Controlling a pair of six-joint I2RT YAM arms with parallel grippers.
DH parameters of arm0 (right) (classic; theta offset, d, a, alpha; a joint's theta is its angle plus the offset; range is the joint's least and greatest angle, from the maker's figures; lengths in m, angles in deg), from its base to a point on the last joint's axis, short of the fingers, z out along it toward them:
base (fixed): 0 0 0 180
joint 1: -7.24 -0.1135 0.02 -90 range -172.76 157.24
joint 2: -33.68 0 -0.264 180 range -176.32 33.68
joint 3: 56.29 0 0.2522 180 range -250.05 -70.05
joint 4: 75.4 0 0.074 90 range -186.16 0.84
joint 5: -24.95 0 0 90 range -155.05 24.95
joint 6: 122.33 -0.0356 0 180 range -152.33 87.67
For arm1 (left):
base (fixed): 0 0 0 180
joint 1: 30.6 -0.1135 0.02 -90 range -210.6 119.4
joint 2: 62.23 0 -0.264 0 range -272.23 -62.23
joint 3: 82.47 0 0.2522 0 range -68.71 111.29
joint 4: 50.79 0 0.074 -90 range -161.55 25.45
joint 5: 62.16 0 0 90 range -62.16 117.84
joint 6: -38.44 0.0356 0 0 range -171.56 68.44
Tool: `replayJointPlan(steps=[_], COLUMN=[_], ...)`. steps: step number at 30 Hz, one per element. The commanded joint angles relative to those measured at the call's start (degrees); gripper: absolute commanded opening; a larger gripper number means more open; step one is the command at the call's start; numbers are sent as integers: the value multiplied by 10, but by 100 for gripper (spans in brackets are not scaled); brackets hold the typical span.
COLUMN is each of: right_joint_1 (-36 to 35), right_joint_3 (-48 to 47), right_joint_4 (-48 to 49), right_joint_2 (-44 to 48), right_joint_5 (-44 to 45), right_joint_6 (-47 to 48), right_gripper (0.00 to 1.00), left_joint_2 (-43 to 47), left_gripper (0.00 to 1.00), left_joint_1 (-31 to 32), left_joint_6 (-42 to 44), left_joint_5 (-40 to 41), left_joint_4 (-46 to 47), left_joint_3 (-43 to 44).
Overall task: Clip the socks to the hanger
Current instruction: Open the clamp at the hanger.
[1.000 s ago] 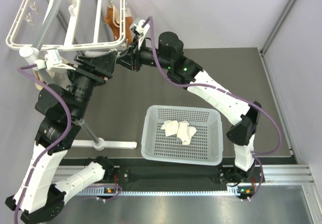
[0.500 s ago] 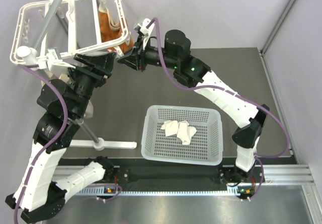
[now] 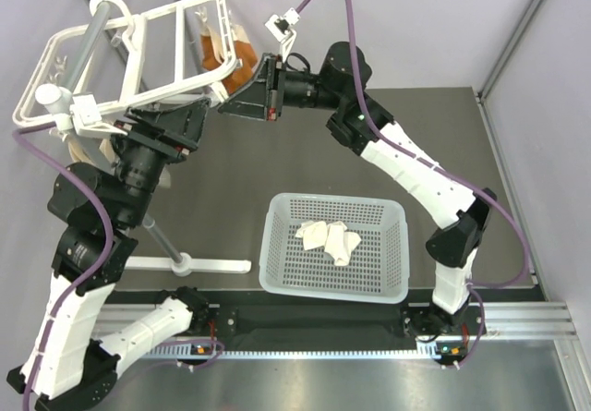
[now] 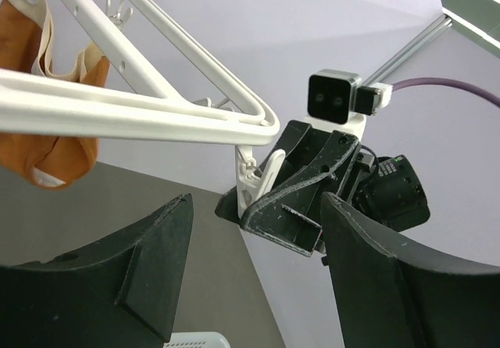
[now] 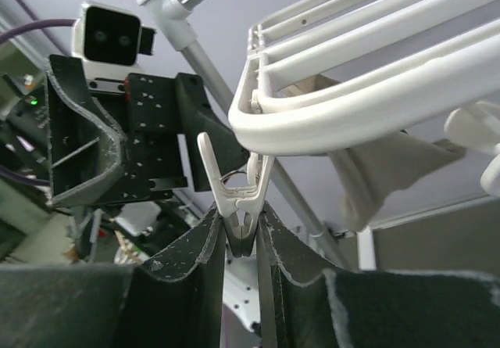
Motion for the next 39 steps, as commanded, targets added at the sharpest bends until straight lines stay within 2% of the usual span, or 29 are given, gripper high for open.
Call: replayJointPlan(steps=[1, 12, 19, 24, 29, 35, 38, 39], right_joint_1=[4, 4, 4, 5, 4, 4, 3, 3], right_joint_3=[20, 11, 24, 44, 49, 49, 50, 51], right_joint_4=[134, 185, 200, 210, 208, 209, 209, 210], right_joint_2=[-2, -22, -18, -12, -9, -8, -8, -8], right_joint_5=[-61, -85, -90, -91, -95, -95, -94, -94], right_joint_6=[-157, -247, -257, -259, -255, -254, -253, -254], right_gripper=[0, 0, 0, 0, 0, 0, 1, 2], left_joint_2=[-8, -43, -48, -46, -46, -52, -51, -51], left_gripper=[71, 71, 64, 54, 54, 46, 34, 26], left_joint_1=[-2, -2, -2, -1, -2, -2, -2, -2], left_joint_6=[7, -3, -11, -7, 4, -1, -1, -1], left_joint_5=[-9, -34, -38, -31, -25, -49, -52, -51], left_joint_4=[35, 75, 80, 89, 87, 90, 91, 91], left_joint_3=[0, 6, 2, 4, 8, 8, 8, 8])
